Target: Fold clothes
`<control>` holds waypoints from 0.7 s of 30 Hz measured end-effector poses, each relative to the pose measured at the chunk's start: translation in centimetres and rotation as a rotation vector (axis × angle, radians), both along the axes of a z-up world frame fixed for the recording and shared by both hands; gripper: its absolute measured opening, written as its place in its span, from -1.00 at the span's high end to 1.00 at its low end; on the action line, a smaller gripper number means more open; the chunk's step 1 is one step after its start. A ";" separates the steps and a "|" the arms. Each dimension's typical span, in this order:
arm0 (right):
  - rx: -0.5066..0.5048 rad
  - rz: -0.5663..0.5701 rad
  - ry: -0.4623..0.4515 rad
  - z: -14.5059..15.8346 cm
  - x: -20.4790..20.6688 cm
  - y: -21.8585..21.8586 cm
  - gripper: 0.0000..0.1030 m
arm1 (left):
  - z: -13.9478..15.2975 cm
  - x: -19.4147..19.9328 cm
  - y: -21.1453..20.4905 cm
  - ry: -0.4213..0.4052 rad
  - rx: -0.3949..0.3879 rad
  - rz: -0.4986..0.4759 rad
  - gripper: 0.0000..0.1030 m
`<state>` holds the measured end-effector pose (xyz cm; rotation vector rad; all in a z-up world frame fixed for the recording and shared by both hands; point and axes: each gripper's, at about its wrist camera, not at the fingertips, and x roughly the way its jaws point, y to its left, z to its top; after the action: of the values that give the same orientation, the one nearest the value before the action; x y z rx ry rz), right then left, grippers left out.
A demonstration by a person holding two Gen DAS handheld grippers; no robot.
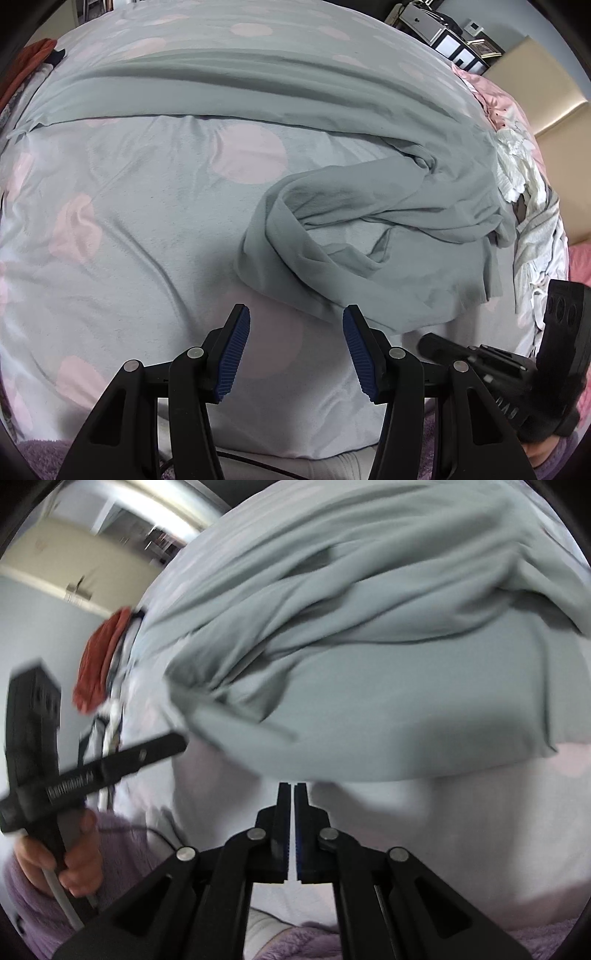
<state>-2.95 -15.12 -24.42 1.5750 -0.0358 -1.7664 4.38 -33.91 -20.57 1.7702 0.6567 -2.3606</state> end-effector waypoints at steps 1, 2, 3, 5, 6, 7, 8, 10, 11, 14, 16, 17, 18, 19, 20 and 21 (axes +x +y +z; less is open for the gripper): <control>0.007 -0.007 0.021 0.2 0.1 0.0 0.90 | 0.0 0.0 0.1 0.001 -0.001 -0.006 -0.05; 0.010 -0.020 0.039 0.5 0.1 0.2 0.89 | 0.0 -0.1 0.3 0.003 -0.001 -0.011 -0.06; 0.013 -0.033 0.057 0.8 0.1 0.3 0.88 | 0.1 -0.1 0.4 0.006 -0.002 -0.016 -0.06; 0.001 -0.094 0.082 1.5 -0.4 1.5 0.84 | 0.4 -0.1 0.4 0.015 -0.002 -0.022 -0.06; -0.006 -0.130 0.095 1.9 -0.7 2.2 0.77 | 0.5 -0.1 0.5 0.022 -0.003 -0.026 -0.05; -0.013 -0.170 0.106 2.5 -1.0 3.0 0.75 | 0.7 -0.1 0.6 0.030 -0.003 -0.032 -0.05; -0.015 -0.215 0.120 2.8 -1.6 4.0 0.71 | 0.9 -0.2 0.8 0.040 -0.001 -0.040 -0.05; -0.008 -0.294 0.157 3.9 -2.6 6.9 0.69 | 1.4 -0.5 1.8 0.064 -0.008 -0.069 -0.05; -0.001 -0.335 0.179 4.5 -3.0 7.8 0.68 | 1.7 -0.7 2.3 0.077 -0.013 -0.085 -0.05; 0.078 -0.449 0.222 6.1 -5.0 10.9 0.64 | 2.7 -1.2 4.1 0.114 -0.022 -0.135 -0.05; 0.145 -0.518 0.229 6.7 -6.2 12.6 0.58 | 3.3 -1.7 5.7 0.135 -0.002 -0.167 -0.05; 0.179 -0.555 0.229 6.6 -6.7 13.4 0.57 | 3.4 -2.1 6.5 0.142 0.009 -0.179 -0.05; 0.206 -0.586 0.229 6.6 -7.1 14.4 0.56 | 3.5 -2.5 7.4 0.148 0.020 -0.192 -0.05; 0.231 -0.615 0.230 6.6 -7.7 15.5 0.55 | 3.6 -2.9 8.4 0.151 0.026 -0.206 -0.05; 0.248 -0.641 0.228 6.5 -8.2 16.7 0.54 | 3.7 -3.3 9.2 0.151 0.030 -0.218 -0.05; 0.254 -0.661 0.214 6.0 -8.6 17.5 0.54 | 3.6 -3.8 10.2 0.148 0.031 -0.231 -0.05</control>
<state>-11.57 2.37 -18.38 1.6542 -0.2636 -2.5299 0.61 -23.73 -16.97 1.7836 0.5345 -2.6688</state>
